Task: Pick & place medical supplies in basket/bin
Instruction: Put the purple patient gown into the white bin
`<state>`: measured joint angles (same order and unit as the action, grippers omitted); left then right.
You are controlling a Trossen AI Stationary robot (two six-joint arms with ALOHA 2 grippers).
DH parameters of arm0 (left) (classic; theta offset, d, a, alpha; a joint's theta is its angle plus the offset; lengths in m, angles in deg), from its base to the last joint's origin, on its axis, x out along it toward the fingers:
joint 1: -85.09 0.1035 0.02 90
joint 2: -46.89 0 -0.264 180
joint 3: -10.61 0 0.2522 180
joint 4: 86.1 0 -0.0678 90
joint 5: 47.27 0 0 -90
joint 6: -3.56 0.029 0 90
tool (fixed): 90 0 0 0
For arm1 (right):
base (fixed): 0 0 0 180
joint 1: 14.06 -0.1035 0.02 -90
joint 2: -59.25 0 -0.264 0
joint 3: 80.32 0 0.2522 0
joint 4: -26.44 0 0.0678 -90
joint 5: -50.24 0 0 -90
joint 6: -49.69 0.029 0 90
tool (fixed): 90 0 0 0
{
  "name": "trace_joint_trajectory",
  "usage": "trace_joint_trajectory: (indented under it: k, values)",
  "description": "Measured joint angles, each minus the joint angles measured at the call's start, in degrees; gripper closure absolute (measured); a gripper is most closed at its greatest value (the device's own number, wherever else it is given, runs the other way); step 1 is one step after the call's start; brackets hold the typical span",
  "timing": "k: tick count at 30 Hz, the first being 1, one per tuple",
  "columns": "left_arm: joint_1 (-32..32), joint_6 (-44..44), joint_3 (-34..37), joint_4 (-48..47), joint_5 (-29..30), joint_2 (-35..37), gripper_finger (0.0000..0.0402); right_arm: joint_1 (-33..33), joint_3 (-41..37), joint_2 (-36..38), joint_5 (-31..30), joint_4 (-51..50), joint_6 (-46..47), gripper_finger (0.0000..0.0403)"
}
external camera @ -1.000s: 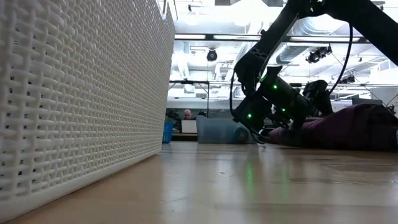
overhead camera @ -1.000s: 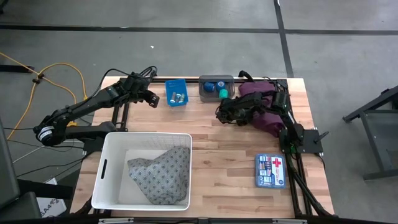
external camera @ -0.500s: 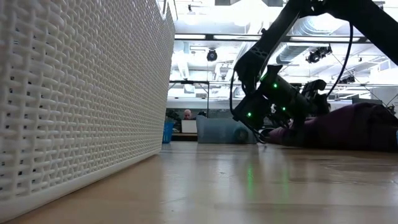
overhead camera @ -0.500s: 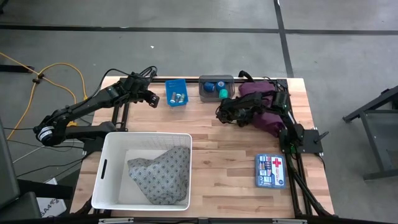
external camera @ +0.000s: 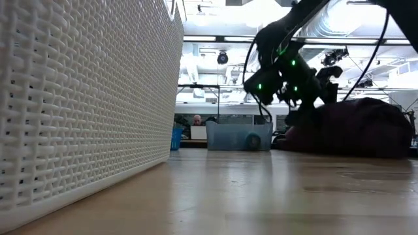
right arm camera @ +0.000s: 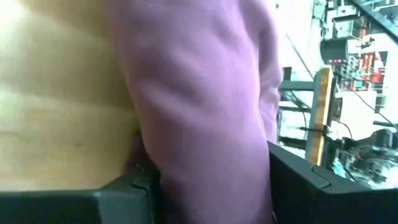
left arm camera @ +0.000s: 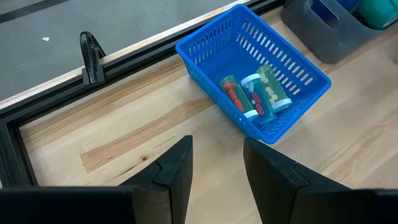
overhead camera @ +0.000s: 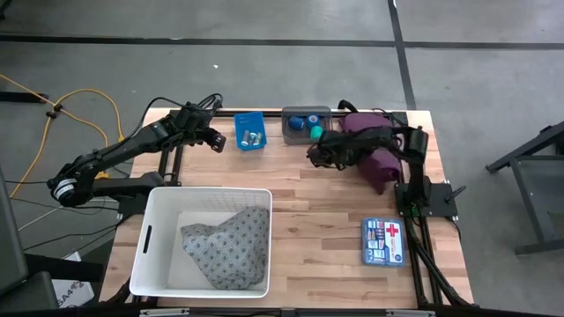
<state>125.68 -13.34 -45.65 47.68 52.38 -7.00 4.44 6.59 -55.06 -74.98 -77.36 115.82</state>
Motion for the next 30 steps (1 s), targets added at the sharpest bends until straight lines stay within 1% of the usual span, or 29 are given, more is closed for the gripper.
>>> trace_joint_trajectory:
  k: [4, 6, 9, 12, 16, 25, 28, 30]
  values:
    - [0.0, 0.0, 0.0, 0.0, 0.0, 0.0, 0.0265, 0.0, 0.0, 3.5, -2.4, 0.0, 0.6, 0.0202]
    - [0.0, 0.0, 0.0, 0.0, 0.0, 0.0, 0.0265, 0.4, 0.0, 4.6, -2.6, 0.0, 0.9, 0.0202]
    - [0.0, 0.0, 0.0, 0.0, 0.0, 0.0, 0.0265, 0.9, 0.0, 5.1, -2.6, 0.0, 1.7, 0.0205]
    - [0.0, 0.0, 0.0, 0.0, 0.0, 0.0, 0.0265, 1.2, 0.0, 5.1, -2.5, 0.0, 1.4, 0.0217]
    - [0.0, 0.0, 0.0, 0.0, 0.0, 0.0, 0.0265, 1.2, 0.0, 5.1, -2.6, 0.0, 1.3, 0.0248]
    - [0.0, 0.0, 0.0, 0.0, 0.0, 0.0, 0.0265, 1.1, 0.0, 5.1, -2.2, 0.0, 1.6, 0.0342]
    - [0.0, 0.0, 0.0, 0.0, 0.0, 0.0, 0.0265, 1.1, 0.0, 5.1, -2.0, 0.0, 1.7, 0.0362]
    - [0.0, 0.0, 0.0, 0.0, 0.0, 0.0, 0.0265, 1.1, 0.0, 5.1, -1.8, 0.0, 1.7, 0.0369]
